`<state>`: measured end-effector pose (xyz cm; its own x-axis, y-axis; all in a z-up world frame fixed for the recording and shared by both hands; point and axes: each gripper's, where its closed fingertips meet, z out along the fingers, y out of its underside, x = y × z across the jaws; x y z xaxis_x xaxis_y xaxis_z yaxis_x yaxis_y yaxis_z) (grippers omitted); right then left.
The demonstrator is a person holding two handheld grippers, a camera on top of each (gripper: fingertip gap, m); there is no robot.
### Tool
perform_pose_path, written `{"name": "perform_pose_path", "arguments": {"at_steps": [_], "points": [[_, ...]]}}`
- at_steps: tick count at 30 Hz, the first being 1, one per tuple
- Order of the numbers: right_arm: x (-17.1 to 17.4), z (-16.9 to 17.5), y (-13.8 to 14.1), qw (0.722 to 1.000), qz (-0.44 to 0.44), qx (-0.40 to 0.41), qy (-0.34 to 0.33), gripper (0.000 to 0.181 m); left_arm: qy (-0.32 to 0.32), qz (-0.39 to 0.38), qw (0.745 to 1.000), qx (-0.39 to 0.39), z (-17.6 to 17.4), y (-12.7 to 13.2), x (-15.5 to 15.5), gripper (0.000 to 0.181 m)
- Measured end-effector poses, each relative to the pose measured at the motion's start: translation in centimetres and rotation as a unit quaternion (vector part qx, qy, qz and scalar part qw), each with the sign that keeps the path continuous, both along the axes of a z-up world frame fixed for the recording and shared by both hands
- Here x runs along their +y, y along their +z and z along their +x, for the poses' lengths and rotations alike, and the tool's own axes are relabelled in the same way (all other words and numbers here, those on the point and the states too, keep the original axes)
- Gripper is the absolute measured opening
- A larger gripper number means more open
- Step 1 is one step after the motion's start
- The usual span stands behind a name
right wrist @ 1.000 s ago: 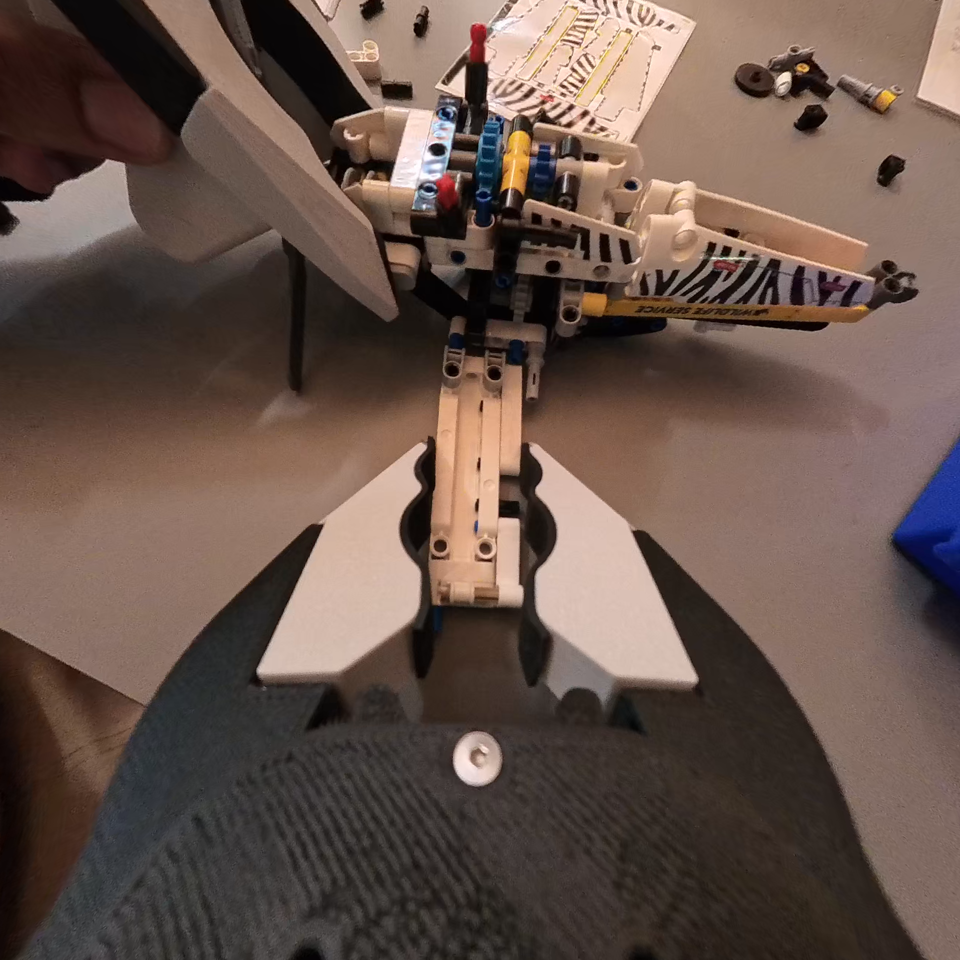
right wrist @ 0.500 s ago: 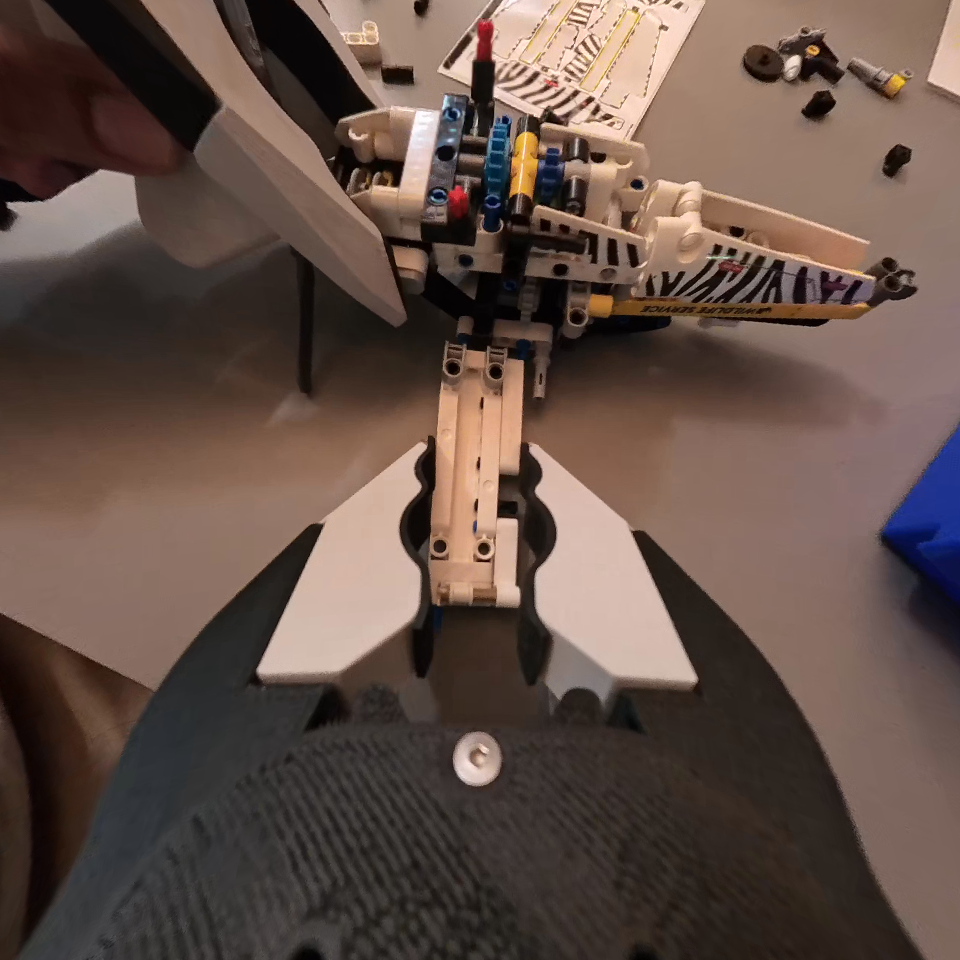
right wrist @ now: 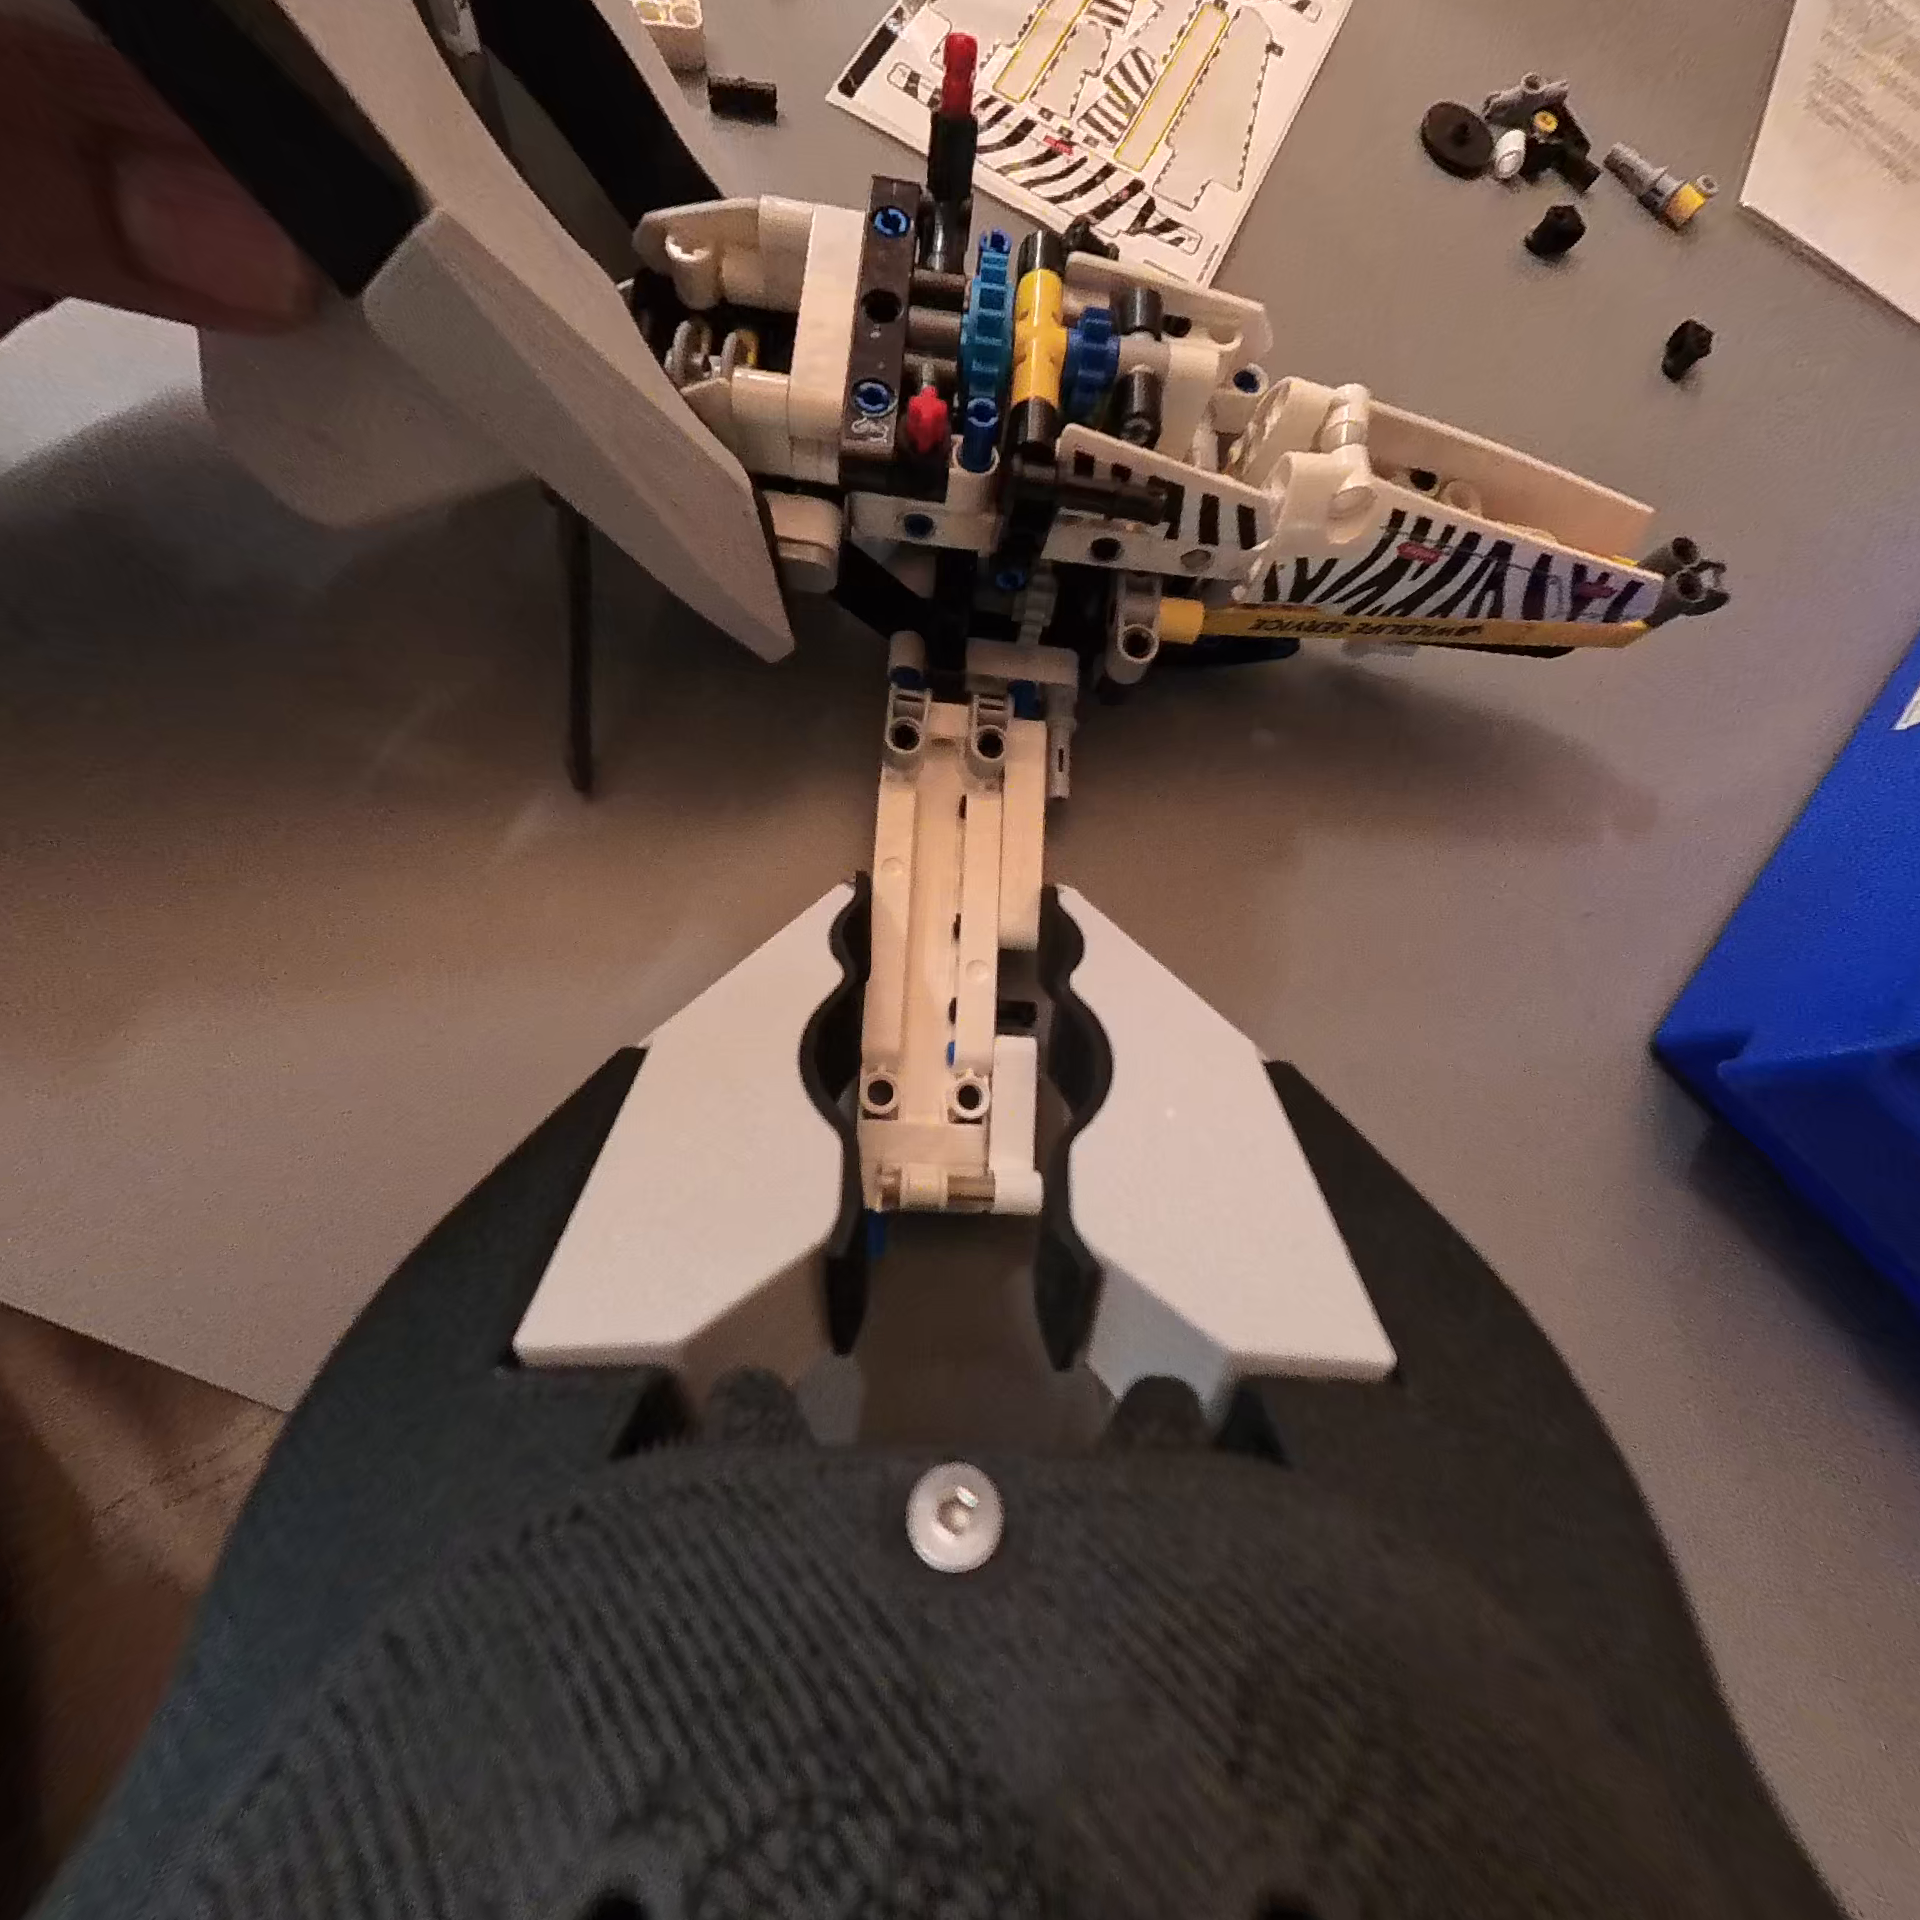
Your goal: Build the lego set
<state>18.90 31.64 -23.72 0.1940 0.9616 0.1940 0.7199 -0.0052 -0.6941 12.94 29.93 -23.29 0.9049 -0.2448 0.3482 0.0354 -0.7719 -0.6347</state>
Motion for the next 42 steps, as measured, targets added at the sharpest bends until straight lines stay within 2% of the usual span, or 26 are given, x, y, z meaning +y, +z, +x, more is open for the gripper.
{"name": "perform_pose_path", "arguments": {"at_steps": [15, 42], "points": [[0.29, 0.04, 0.00, 1.000, 0.002, 0.003, 0.000, 0.031, -0.002, -0.001, 1.000, 0.010, 0.11, -0.09, -0.05, 0.066], [0.83, -0.16, -0.30, 0.999, 0.013, 0.027, 0.041, 0.031, -0.016, -0.001, 0.999, 0.030, 0.20, -0.32, -0.17, 0.062]]}}
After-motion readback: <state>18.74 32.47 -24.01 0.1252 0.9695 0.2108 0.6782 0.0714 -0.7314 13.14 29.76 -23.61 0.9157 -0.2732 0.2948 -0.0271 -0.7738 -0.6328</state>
